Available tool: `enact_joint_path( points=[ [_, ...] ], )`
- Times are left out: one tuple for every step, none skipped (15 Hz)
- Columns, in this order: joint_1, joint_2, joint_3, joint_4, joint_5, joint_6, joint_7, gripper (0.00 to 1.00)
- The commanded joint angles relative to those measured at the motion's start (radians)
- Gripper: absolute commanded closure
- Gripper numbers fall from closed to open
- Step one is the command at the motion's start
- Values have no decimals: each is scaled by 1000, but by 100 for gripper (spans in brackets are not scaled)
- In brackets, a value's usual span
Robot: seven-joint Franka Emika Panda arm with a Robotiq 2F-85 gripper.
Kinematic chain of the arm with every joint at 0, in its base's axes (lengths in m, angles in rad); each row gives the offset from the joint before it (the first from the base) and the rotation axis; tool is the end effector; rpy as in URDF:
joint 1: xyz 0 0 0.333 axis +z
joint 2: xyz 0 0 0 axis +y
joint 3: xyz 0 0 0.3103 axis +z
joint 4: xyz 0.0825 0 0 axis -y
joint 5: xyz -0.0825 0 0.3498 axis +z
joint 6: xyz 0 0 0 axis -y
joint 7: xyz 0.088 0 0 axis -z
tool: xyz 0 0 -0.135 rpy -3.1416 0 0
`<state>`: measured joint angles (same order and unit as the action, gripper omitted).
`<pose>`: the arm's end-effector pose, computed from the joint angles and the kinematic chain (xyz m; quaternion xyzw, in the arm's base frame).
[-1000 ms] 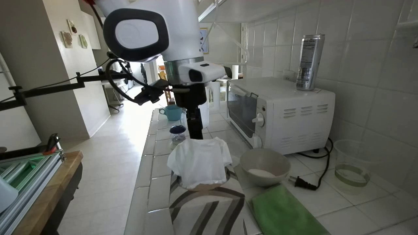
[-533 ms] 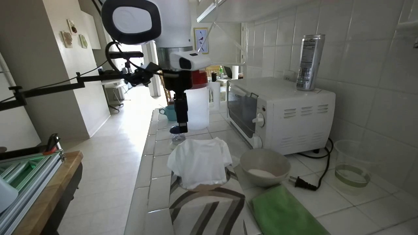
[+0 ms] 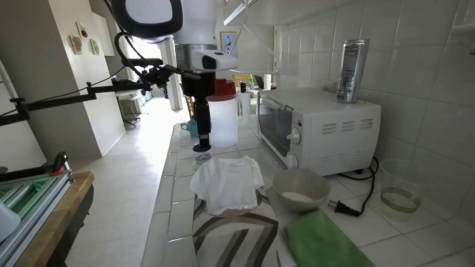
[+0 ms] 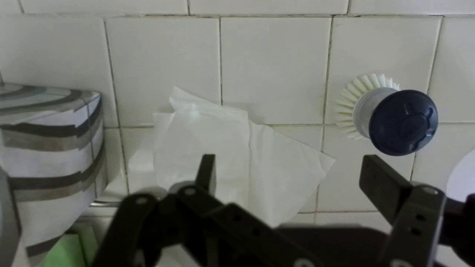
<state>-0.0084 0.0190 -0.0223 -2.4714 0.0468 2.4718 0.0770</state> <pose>0.4513 -0.0132 0.2769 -0.9972 0.0723 0.0096 0.0139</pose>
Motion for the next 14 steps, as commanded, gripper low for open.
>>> enact_joint_path(
  points=[
    [4,-3,5,16,-131,-29,87,0],
    [7,-1,8,18,-154,-27,101,0],
    [10,0,11,19,-164,-24,108,0],
    [13,1,14,19,-168,-19,113,0],
    [14,2,17,22,-183,-24,129,0],
    [15,3,19,21,-179,-19,128,0],
    [16,2,19,20,-177,-17,135,0],
    [15,2,19,21,-164,-19,136,0],
    [13,2,17,20,-157,-15,143,0],
    [12,0,16,19,-152,-13,149,0],
    [12,-2,16,18,-150,-8,148,0],
    [12,-3,16,18,-145,-7,145,0],
    [13,0,16,13,-152,-4,127,0],
    [12,0,16,14,-152,-4,127,0]
  ],
)
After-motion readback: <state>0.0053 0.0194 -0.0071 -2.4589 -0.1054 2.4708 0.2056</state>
